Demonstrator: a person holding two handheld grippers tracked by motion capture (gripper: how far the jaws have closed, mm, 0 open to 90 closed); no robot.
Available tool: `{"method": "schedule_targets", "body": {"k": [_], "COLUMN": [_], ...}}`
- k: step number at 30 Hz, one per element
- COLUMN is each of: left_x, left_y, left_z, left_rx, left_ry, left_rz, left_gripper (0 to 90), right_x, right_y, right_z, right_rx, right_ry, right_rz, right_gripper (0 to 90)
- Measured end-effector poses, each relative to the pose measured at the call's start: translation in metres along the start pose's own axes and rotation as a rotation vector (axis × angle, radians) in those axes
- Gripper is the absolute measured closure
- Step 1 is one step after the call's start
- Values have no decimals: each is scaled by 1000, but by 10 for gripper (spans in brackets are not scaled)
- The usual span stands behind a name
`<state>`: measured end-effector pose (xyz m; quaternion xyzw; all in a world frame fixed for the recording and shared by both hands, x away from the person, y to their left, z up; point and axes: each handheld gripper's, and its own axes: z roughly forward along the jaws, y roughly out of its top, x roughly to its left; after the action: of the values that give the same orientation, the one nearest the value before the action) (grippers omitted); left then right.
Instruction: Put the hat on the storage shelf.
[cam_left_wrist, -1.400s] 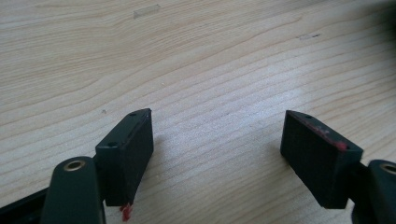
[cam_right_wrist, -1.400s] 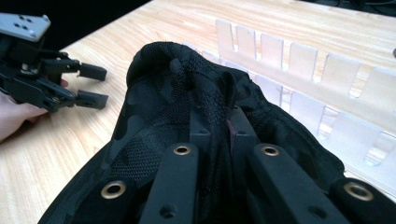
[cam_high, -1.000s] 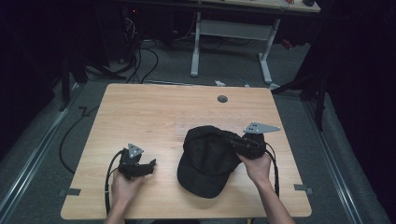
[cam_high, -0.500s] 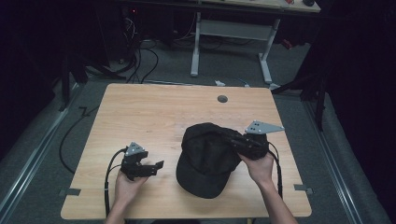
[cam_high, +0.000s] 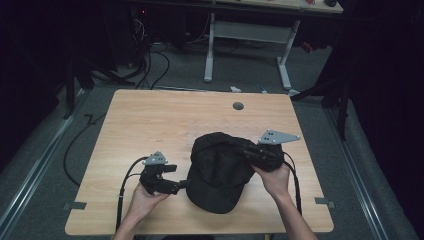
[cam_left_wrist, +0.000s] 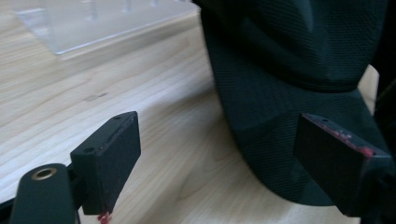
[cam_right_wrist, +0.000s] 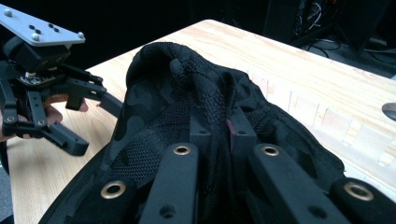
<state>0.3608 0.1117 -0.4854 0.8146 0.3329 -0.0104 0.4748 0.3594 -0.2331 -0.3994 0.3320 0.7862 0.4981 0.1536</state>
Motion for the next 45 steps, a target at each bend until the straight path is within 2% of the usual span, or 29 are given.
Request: {"method": "schedule_targets", "body": {"k": [5,11,18,24,31,38,39,45], "left_x": [-5,-8,-9,-9,-8,-5,-5,-4], "left_y": [6,10,13,13,12,13,13,13], "left_z": [6,11,14,13,10,7,5,-3], "left_rx": [23,37,62,67,79,72,66,44], "left_ry": [-35,-53,-83,-111,-122,-152,-162,-209], "left_rz": [14,29,41,56,60,41,35,23], "left_gripper": [153,153,179,281,398,505,542,644], "right_x": [0,1,7,12,11,14,14,14], "right_y": [0,1,7,13,13,16,18,19], "right_z": [2,4,5,7,11,9,8,7], "right_rx": [-2,-23,-48,-65,-67,-69,-75,-91], "right_ry": [10,44,92,115,119,102,98,93], "right_rz": [-7,-11,-57,-89,-93,-122,-134,-131], "right_gripper": [841,841,840,838,838,835,833,823]}}
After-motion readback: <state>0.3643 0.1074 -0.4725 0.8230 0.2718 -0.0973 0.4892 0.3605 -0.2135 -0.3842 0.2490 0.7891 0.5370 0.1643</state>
